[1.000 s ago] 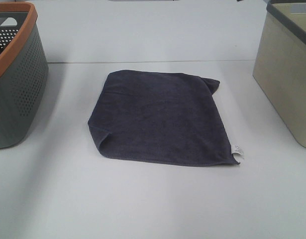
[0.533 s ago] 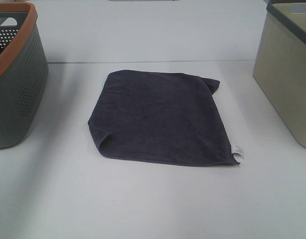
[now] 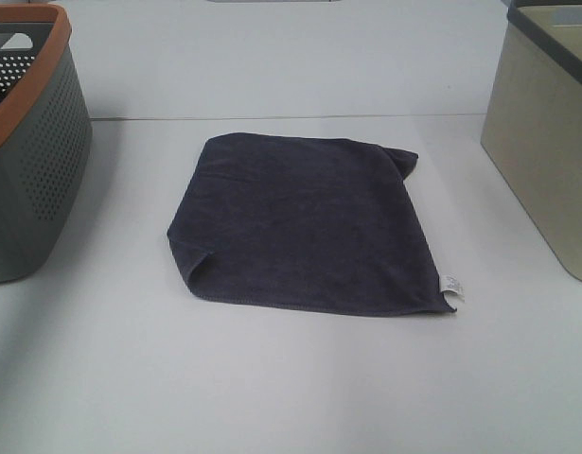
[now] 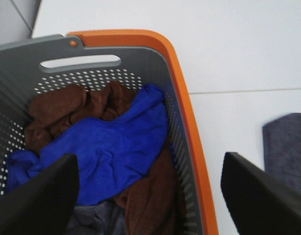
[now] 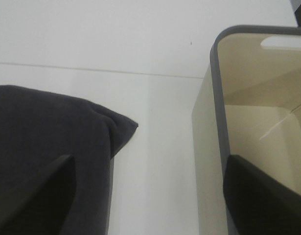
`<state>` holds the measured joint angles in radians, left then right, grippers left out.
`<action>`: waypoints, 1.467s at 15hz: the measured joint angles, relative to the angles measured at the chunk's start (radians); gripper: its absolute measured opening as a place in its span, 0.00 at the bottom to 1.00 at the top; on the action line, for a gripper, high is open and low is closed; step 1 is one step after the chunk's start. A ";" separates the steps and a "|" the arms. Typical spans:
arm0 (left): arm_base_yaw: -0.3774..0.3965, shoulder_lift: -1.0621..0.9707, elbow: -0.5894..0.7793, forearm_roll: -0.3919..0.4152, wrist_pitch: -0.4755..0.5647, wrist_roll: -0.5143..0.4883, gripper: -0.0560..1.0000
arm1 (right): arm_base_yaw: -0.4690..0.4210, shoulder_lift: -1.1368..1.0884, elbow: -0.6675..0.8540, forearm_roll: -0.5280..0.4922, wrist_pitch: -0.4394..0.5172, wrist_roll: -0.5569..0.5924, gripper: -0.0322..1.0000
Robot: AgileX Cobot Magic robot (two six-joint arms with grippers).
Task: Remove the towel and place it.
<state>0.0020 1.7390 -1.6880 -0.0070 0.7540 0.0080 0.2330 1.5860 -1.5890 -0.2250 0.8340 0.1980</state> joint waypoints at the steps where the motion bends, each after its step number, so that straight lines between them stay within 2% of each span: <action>1: 0.028 0.000 -0.008 -0.082 0.035 0.035 0.77 | -0.046 0.000 -0.031 0.100 0.068 -0.108 0.82; 2: 0.053 0.000 -0.012 -0.143 0.078 0.043 0.77 | -0.083 0.000 -0.056 0.181 0.130 -0.171 0.81; 3: 0.070 0.000 -0.012 -0.167 0.128 0.046 0.77 | -0.107 0.000 -0.069 0.225 0.209 -0.212 0.81; 5: 0.082 0.000 -0.012 -0.162 0.270 0.068 0.77 | -0.115 0.000 -0.072 0.210 0.353 -0.231 0.78; 8: 0.082 -0.031 -0.012 -0.113 0.439 0.078 0.77 | -0.116 -0.020 -0.055 0.177 0.375 -0.244 0.76; 9: 0.083 -0.065 -0.003 -0.094 0.447 0.072 0.77 | -0.116 -0.044 -0.024 0.183 0.376 -0.257 0.75; 10: 0.083 -0.149 0.045 -0.064 0.455 0.050 0.77 | -0.116 -0.110 0.081 0.204 0.376 -0.268 0.75; 11: 0.083 -0.205 0.093 -0.061 0.449 0.041 0.77 | -0.116 -0.131 0.110 0.207 0.376 -0.274 0.75; 12: 0.083 -0.260 0.148 -0.061 0.431 0.034 0.77 | -0.116 -0.202 0.223 0.219 0.376 -0.291 0.75; 13: 0.083 -0.325 0.204 -0.061 0.410 0.033 0.77 | -0.116 -0.232 0.266 0.225 0.376 -0.291 0.75; 14: 0.083 -0.359 0.236 -0.061 0.405 0.031 0.77 | -0.116 -0.289 0.351 0.225 0.359 -0.291 0.75; 15: 0.083 -0.458 0.331 -0.061 0.397 0.026 0.77 | -0.116 -0.387 0.459 0.240 0.309 -0.291 0.75; 18: 0.083 -0.637 0.513 -0.061 0.364 0.024 0.77 | -0.116 -0.548 0.621 0.272 0.236 -0.300 0.75; 22: 0.083 -0.931 0.774 -0.061 0.301 0.001 0.77 | -0.116 -0.767 0.830 0.282 0.193 -0.309 0.75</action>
<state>0.0850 0.8080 -0.9140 -0.0680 1.0550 0.0090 0.1170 0.8190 -0.7590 0.0570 1.0270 -0.1110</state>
